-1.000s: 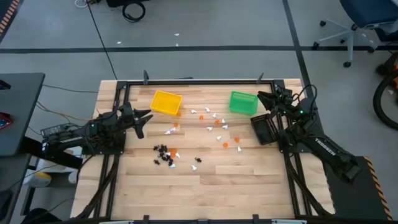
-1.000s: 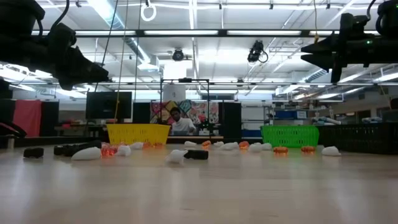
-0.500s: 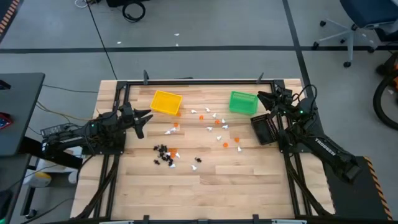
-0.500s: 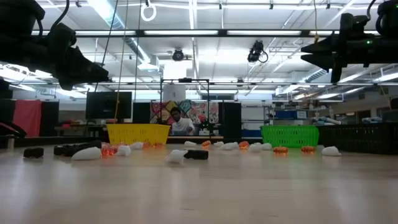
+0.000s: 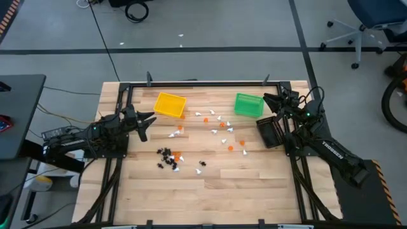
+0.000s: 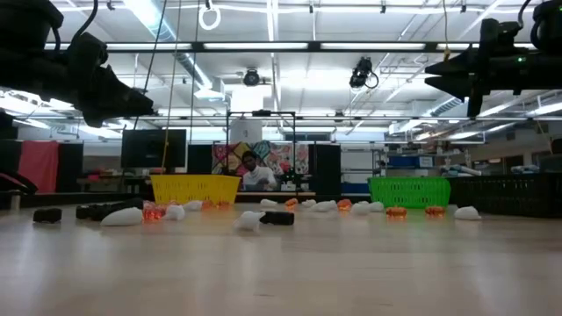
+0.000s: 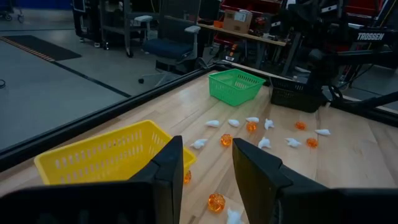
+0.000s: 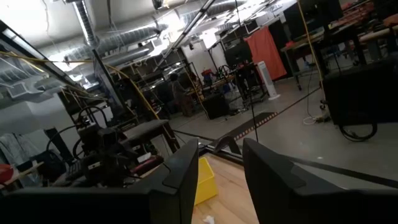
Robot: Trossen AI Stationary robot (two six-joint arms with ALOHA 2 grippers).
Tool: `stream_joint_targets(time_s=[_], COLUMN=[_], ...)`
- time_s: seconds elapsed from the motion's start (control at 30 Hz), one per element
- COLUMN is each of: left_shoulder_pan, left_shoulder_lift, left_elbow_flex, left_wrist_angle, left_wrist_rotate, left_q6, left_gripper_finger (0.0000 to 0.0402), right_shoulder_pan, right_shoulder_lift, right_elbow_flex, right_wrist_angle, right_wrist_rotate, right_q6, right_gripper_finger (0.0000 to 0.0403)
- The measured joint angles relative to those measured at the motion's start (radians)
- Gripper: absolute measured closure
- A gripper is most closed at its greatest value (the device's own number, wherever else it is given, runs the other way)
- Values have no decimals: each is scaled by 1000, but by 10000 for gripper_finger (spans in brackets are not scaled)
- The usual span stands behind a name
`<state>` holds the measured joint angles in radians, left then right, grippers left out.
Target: Sort Halloween decoration
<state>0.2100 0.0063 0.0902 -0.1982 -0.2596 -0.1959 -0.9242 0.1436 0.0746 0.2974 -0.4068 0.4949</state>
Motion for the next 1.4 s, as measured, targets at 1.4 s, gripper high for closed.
stream_joint_targets(time_s=[1.4], left_shoulder_pan=[0], left_shoulder_lift=[0], left_elbow_flex=[0], left_wrist_angle=[136], left_wrist_rotate=[0], left_q6=[-51], left_gripper_finger=[287], right_shoulder_pan=[0], right_shoulder_lift=[0], right_elbow_flex=[0], right_wrist_angle=[12], right_wrist_rotate=[8], right_q6=[0], right_gripper_finger=[272])
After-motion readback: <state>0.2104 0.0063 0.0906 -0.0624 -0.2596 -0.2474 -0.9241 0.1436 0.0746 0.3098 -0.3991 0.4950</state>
